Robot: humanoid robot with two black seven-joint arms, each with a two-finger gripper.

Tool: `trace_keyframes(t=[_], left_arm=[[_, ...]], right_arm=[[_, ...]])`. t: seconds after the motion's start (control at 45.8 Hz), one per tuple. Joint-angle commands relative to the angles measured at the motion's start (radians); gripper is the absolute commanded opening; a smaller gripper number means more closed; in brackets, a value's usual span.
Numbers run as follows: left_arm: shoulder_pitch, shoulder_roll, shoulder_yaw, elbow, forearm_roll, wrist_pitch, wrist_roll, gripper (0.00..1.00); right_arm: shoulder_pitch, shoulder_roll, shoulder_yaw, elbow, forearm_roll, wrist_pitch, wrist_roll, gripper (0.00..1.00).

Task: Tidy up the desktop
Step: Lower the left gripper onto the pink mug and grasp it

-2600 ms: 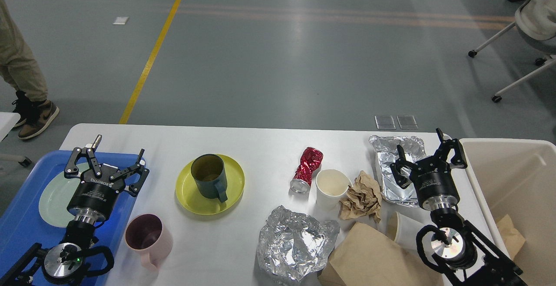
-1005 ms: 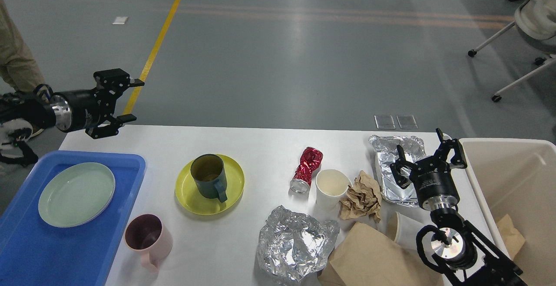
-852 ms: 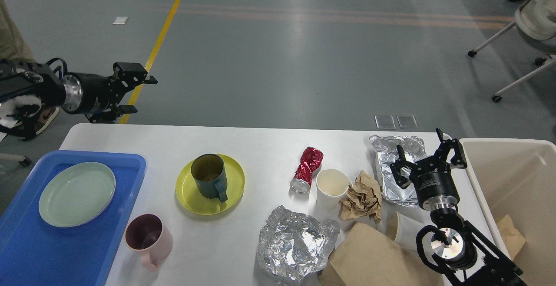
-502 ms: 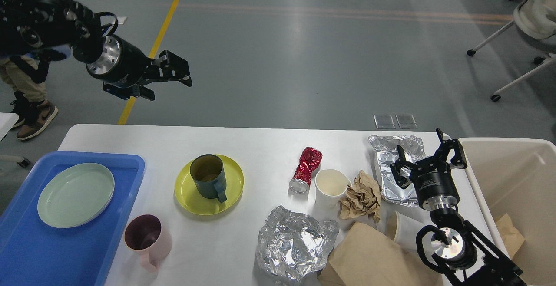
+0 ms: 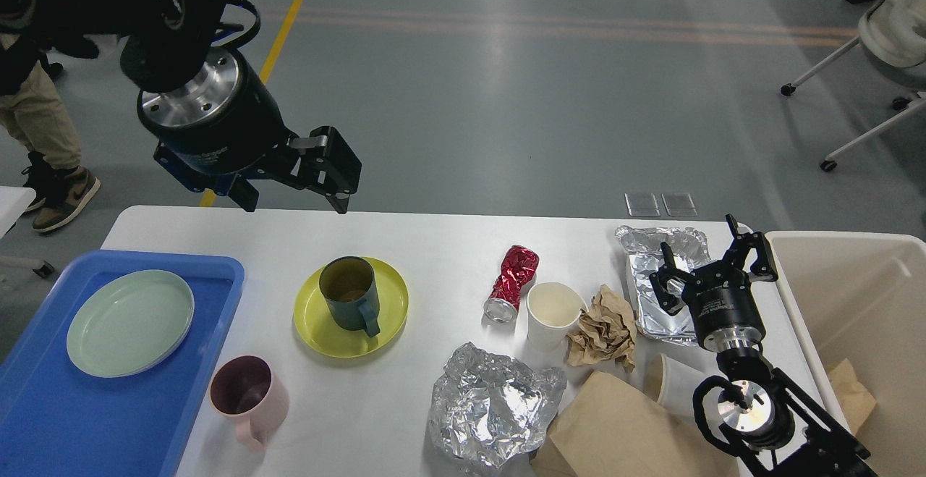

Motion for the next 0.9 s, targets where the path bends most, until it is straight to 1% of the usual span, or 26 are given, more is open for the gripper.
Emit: trace_keyframes(t=[0.0, 0.131, 0.262, 0.328, 0.371, 0.415, 0.459, 0.568, 0.786, 0.83, 0.874], left_arm=[[-0.004, -0.031, 0.050, -0.035, -0.039, 0.008, 0.014, 0.94], [-0.002, -0.072, 0.110, -0.069, -0.179, 0.028, 0.074, 0.94], [-0.002, -0.099, 0.113, -0.097, -0.196, 0.020, 0.060, 0.96], [0.004, -0.100, 0.113, -0.095, -0.196, 0.014, 0.062, 0.96], [0.016, -0.100, 0.114, -0.095, -0.196, 0.014, 0.060, 0.96], [0.033, -0.103, 0.116, -0.097, -0.196, 0.016, 0.069, 0.96], [0.048, -0.105, 0.116, -0.097, -0.194, 0.031, 0.069, 0.96], [0.077, -0.103, 0.113, -0.097, -0.193, 0.039, 0.060, 0.96], [0.212, -0.086, 0.108, -0.100, -0.184, 0.079, 0.077, 0.94], [0.261, -0.073, 0.114, -0.098, -0.162, 0.102, 0.077, 0.93], [0.306, -0.047, 0.114, -0.100, -0.136, 0.147, 0.079, 0.92]], right_arm=[[0.000, 0.000, -0.001, 0.000, 0.000, 0.000, 0.000, 1.00], [0.000, 0.000, 0.000, 0.000, 0.000, 0.000, 0.000, 1.00], [0.000, 0.000, 0.000, 0.000, 0.000, 0.000, 0.000, 1.00], [0.000, 0.000, 0.000, 0.000, 0.000, 0.000, 0.000, 1.00], [0.000, 0.000, 0.000, 0.000, 0.000, 0.000, 0.000, 1.00], [0.000, 0.000, 0.000, 0.000, 0.000, 0.000, 0.000, 1.00], [0.000, 0.000, 0.000, 0.000, 0.002, 0.000, 0.000, 1.00], [0.000, 0.000, 0.000, 0.000, 0.000, 0.000, 0.000, 1.00], [0.000, 0.000, 0.000, 0.000, 0.000, 0.000, 0.000, 1.00], [0.000, 0.000, 0.000, 0.000, 0.000, 0.000, 0.000, 1.00], [0.000, 0.000, 0.000, 0.000, 0.002, 0.000, 0.000, 1.00]])
